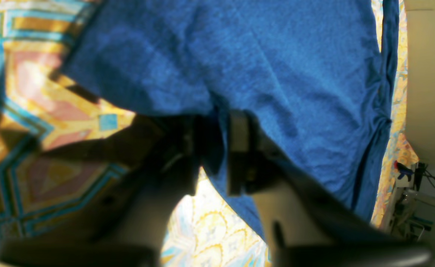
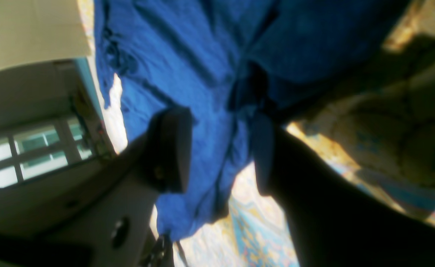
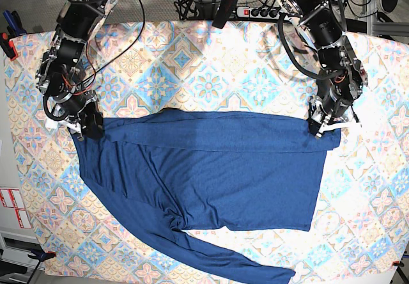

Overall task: Fold the T-shirt properly
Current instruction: 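Hold the hem with both grippers and shift it slightly, then pull the hem corners apart with both grippers to stretch the shirt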

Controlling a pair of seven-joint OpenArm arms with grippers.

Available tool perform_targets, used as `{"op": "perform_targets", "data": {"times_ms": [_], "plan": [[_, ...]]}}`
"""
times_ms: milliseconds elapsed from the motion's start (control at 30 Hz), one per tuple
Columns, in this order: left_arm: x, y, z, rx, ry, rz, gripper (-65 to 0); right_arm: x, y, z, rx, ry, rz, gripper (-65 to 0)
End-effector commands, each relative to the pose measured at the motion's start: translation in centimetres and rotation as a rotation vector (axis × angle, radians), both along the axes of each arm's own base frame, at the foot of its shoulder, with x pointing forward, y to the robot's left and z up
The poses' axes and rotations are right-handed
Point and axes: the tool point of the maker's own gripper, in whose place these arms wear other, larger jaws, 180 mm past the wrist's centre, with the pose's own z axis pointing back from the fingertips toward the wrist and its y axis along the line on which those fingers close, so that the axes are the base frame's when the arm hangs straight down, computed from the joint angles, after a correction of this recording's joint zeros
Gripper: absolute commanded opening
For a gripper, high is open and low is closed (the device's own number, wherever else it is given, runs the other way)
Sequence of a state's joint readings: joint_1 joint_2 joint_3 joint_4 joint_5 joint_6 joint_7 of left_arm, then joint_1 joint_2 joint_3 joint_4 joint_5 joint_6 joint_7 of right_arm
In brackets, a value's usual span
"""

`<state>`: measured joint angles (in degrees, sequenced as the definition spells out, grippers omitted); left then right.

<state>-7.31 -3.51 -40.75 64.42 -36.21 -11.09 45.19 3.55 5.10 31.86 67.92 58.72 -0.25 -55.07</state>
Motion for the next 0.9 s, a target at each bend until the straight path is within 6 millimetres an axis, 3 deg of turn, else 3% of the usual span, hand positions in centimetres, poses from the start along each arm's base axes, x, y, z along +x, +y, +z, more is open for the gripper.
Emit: {"op": "perform_targets", "data": {"times_ms": [0,67,500,867], "plan": [[1.2,0.6,1.5,0.014,-0.052,0.001,-61.4,0.9,-0.9,1.3,-0.018,-0.042,-0.004,-38.6],[1.2,0.6,1.5,0.014,-0.052,0.001,-65.0,0.8,-0.9,1.3,-0.018,-0.041,-0.004,-38.6],[1.1,0.7,1.5,0.017,-0.05,0.002,-65.0,-0.1,-1.7,0.7,-0.025,-0.021,-0.028,-38.6],[1.1,0.7,1.5,0.017,-0.05,0.002,-65.0,-1.7,-4.7,-0.3,-0.116,0.051,-0.072,-38.6]]}}
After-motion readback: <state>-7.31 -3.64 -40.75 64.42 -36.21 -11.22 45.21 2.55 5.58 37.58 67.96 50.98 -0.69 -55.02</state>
